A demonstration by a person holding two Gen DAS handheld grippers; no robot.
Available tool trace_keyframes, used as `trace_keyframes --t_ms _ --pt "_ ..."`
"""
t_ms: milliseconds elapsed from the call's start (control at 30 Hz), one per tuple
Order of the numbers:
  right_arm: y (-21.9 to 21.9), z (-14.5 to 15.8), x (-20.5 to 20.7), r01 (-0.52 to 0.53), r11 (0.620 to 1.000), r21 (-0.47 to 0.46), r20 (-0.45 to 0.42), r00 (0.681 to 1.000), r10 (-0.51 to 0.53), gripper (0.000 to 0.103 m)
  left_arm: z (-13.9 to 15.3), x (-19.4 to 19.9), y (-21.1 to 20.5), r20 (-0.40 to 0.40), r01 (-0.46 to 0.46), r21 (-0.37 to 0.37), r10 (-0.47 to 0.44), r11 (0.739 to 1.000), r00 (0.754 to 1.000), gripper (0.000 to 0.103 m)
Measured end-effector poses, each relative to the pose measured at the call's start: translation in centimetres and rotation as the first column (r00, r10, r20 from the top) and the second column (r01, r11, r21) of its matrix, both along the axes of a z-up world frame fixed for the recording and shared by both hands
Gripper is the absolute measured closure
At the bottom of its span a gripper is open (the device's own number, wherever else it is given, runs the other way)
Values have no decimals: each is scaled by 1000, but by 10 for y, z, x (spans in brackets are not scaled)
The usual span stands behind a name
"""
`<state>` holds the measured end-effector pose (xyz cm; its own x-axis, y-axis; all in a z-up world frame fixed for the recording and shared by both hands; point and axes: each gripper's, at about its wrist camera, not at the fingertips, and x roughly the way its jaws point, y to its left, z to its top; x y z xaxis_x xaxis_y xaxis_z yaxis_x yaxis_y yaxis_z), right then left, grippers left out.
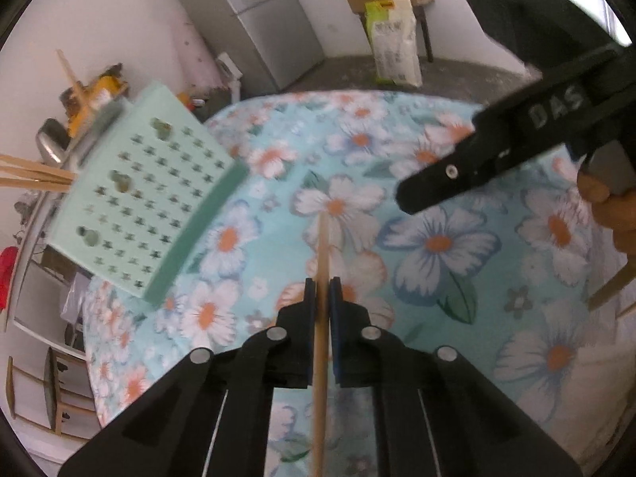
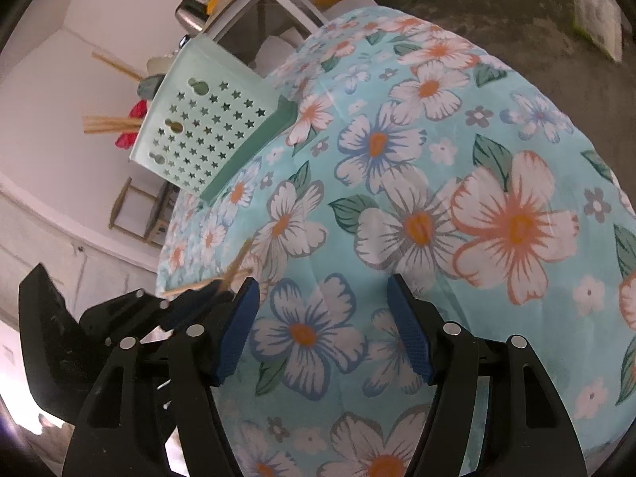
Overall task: Organize utensils
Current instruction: 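Lift the left gripper, raising its chopstick upright while the right grasps a chopstick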
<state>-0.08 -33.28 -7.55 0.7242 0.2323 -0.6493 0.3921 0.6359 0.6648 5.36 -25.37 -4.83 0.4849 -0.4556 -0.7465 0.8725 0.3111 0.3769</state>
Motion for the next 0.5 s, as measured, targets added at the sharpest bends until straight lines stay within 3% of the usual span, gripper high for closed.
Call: trace_keyframes --t_ms 200,300,400,500 --pt "10 17 -2 -3 999 33 45 999 1 47 38 12 32 -2 -101 -108 101 989 995 97" --pt "26 26 7 -42 998 46 78 996 38 50 61 21 59 -37 -192 -199 189 961 981 97" --pt "44 25 22 -90 992 85 80 993 84 54 85 30 87 -75 -285 -310 275 907 958 97" --pt "60 18 40 -126 983 131 55 991 119 59 109 39 118 -121 -356 -441 339 824 933 97"
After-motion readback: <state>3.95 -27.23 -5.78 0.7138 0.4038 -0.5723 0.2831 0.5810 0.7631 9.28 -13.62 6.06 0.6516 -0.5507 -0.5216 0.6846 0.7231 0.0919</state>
